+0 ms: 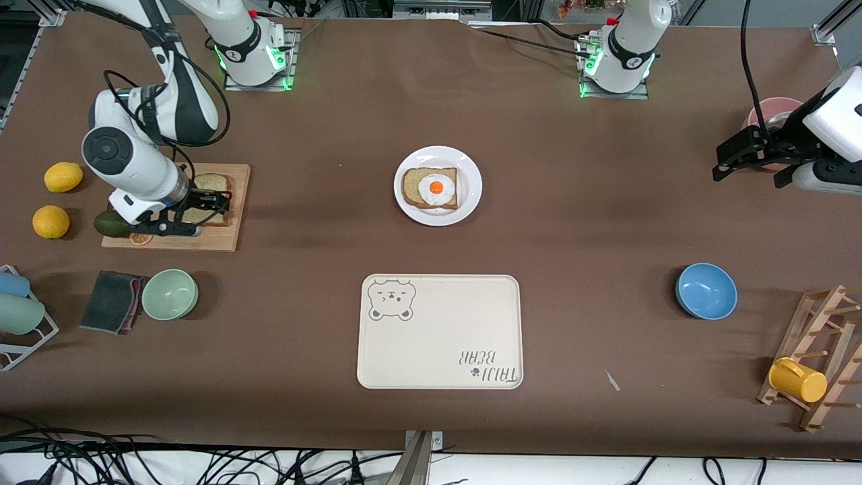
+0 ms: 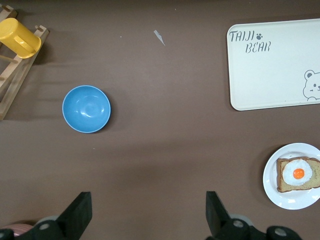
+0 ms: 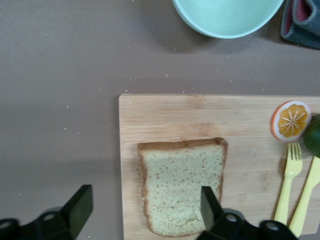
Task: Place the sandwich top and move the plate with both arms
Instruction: 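Lower the right gripper and grasp the bread slice edge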
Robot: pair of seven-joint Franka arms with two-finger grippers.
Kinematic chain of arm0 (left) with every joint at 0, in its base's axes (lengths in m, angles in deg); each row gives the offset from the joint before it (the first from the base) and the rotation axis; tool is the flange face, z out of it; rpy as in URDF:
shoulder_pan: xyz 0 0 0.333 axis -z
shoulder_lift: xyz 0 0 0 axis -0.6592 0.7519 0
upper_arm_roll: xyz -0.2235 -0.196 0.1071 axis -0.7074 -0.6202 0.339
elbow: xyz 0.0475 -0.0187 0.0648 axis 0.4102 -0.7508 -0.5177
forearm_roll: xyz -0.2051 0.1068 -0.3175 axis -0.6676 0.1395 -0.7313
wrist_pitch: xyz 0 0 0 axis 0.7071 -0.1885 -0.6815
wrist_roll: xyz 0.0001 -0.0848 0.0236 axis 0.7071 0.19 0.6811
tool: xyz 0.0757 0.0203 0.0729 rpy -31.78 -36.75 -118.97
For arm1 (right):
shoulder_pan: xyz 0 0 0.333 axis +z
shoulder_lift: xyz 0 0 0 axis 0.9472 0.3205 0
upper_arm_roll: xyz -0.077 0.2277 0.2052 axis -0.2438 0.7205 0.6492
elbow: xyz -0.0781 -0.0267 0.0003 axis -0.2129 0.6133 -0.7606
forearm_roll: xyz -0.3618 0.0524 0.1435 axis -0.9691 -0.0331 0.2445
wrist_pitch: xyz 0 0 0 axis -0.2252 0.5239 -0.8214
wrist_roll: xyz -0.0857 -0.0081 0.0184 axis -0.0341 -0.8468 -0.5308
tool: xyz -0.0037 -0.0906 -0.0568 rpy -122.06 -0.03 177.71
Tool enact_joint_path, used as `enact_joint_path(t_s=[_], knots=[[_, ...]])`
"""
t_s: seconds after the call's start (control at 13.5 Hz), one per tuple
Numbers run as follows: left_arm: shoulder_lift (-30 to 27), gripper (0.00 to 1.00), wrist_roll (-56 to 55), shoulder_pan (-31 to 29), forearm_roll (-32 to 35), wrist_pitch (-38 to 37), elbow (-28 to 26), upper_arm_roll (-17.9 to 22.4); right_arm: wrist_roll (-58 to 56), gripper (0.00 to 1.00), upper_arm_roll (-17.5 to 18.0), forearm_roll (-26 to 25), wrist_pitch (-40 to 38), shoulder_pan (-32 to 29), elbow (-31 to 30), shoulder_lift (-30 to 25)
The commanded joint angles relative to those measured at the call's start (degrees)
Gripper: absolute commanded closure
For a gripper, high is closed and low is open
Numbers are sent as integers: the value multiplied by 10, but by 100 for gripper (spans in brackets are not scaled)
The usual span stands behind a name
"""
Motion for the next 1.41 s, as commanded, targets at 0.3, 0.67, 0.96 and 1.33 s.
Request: enact_joint_path(t_s=[0.3,0.67,0.96,1.33], knots=[[0,0,3,-1,10,-9,9,-2,32,14,-4,-24,38,4,-8,50],[-1,0,3,-1,10,-9,10,-2,32,32,-5,-24,32,4,-8,76],[-1,0,3,-1,10,-9,9,-2,32,32,-5,-24,31,4,-8,87],[-1,0,3,-2,9,-9,10,-2,31,39,-6,-24,31,-2,-8,103]])
